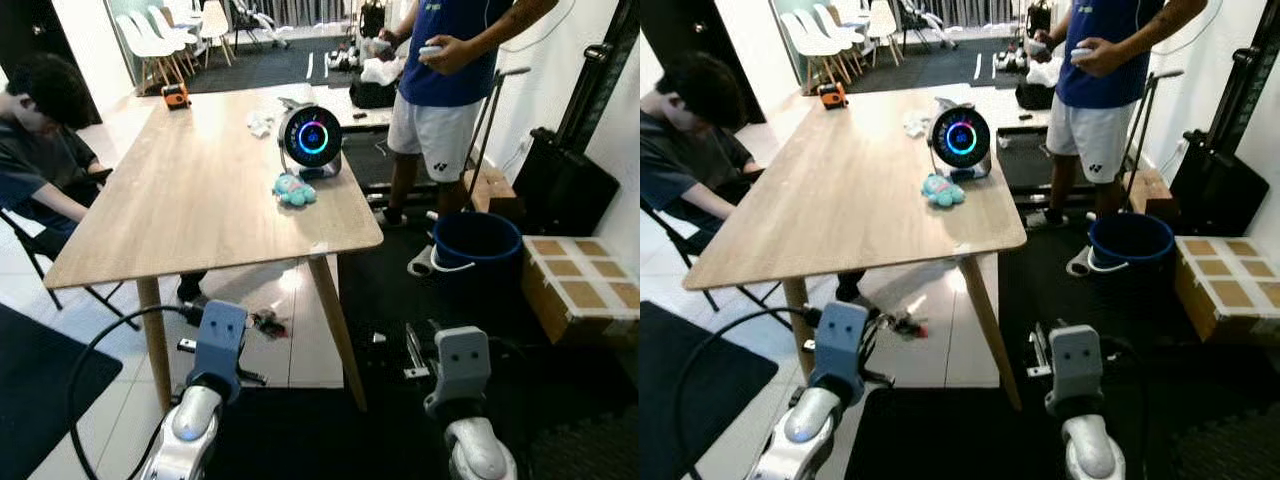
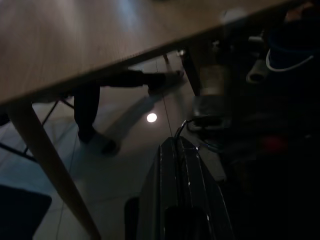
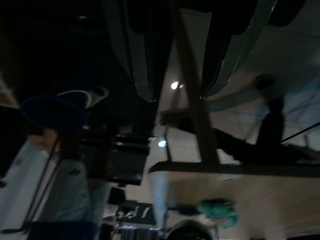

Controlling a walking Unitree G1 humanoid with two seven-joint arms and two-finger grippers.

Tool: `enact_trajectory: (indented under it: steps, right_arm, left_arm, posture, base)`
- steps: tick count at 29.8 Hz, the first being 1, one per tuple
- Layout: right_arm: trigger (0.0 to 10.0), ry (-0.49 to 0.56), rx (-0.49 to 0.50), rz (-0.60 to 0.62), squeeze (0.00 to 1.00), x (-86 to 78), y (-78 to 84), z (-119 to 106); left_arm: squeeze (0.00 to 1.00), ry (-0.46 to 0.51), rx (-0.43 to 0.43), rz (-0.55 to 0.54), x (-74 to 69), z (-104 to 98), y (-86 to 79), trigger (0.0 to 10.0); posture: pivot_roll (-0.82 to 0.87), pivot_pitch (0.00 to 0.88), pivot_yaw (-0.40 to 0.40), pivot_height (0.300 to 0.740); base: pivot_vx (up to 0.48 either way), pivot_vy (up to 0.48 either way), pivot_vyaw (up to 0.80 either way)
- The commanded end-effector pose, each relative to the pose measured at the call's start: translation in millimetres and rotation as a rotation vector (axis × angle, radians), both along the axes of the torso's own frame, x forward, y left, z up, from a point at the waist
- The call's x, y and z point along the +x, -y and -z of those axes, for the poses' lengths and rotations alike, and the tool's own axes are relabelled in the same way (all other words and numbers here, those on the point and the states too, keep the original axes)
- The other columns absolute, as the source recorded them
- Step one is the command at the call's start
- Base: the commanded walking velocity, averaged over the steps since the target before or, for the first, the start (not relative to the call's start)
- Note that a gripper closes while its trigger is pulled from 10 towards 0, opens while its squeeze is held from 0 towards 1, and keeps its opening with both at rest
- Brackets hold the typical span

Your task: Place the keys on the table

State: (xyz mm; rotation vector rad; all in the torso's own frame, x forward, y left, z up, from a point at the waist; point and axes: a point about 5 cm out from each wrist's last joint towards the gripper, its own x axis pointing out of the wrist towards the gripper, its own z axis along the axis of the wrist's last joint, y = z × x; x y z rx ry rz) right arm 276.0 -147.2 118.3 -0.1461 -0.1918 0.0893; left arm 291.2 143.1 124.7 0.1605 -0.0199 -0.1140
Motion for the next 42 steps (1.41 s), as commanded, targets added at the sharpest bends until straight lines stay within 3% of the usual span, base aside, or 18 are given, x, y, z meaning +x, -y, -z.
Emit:
enact_trajectory:
  steps: [1,16,27,42]
  right_arm:
    - [10.0,-0.018,-0.011,-0.014,0.0,-1.5,-3.9,5.2]
    - [10.0,-0.011,-0.009,-0.022,0.0,0.0,-6.5,3.8]
    - [10.0,-0.007,-0.025,-0.024,0.0,1.1,-6.7,3.5]
    - [10.0,-0.002,-0.065,-0.028,0.0,2.8,1.2,0.5]
  left_arm:
    - [0.0,-0.013,0.011,-0.011,-2.1,3.8,-3.9,10.0]
    - [0.0,0.019,-0.005,0.011,-1.9,-3.0,-0.6,10.0]
    - [0.0,-0.009,-0.033,0.104,-2.1,-7.5,9.3,10.0]
    - [0.0,-0.017,-0.108,0.126,-1.9,-14.2,19.8,10.0]
  posture:
    - [0.01,0.154,0.115,0.74]
    - [0.01,0.148,0.115,0.74]
    - [0.01,0.148,0.113,0.74]
    - [0.0,0.158,0.097,0.74]
  base:
    - [0.0,0.0,0.0]
    - [0.0,0.0,0.0]
    - [0.0,0.0,0.0]
    - [0.0,0.0,0.0]
